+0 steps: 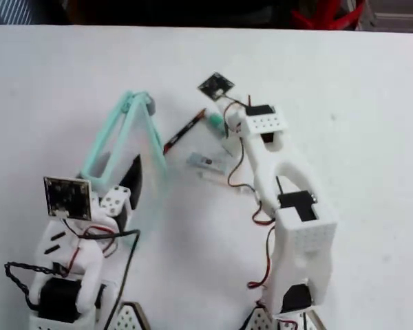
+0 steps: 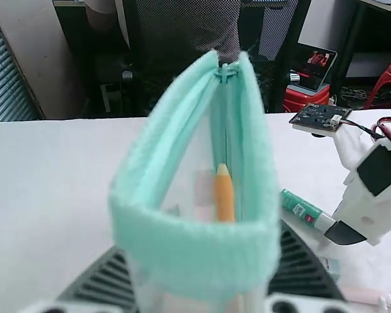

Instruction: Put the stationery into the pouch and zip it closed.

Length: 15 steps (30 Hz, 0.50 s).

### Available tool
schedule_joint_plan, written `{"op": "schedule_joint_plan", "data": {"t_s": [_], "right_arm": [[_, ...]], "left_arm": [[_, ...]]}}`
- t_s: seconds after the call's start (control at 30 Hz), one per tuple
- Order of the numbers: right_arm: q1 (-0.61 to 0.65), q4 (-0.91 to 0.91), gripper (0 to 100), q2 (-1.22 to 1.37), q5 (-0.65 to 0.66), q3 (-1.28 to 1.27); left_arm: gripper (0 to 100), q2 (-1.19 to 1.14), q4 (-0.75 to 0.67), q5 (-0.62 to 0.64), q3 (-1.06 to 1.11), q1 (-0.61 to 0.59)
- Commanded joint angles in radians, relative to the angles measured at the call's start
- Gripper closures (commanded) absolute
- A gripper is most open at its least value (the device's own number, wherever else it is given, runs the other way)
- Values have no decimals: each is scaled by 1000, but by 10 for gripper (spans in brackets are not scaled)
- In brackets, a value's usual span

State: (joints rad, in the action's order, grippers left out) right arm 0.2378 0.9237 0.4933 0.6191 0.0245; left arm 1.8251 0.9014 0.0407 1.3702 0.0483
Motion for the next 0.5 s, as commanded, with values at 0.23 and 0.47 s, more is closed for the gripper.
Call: {"op": "schedule_joint_plan", "data": {"t_s": [0.23, 0.47], "right_arm": [[18, -18, 826, -33, -15, 51], [64, -24, 813, -27, -52, 153]], "left_arm": [[812, -1, -23, 8, 0, -4], [812, -1, -23, 8, 0, -5]]}}
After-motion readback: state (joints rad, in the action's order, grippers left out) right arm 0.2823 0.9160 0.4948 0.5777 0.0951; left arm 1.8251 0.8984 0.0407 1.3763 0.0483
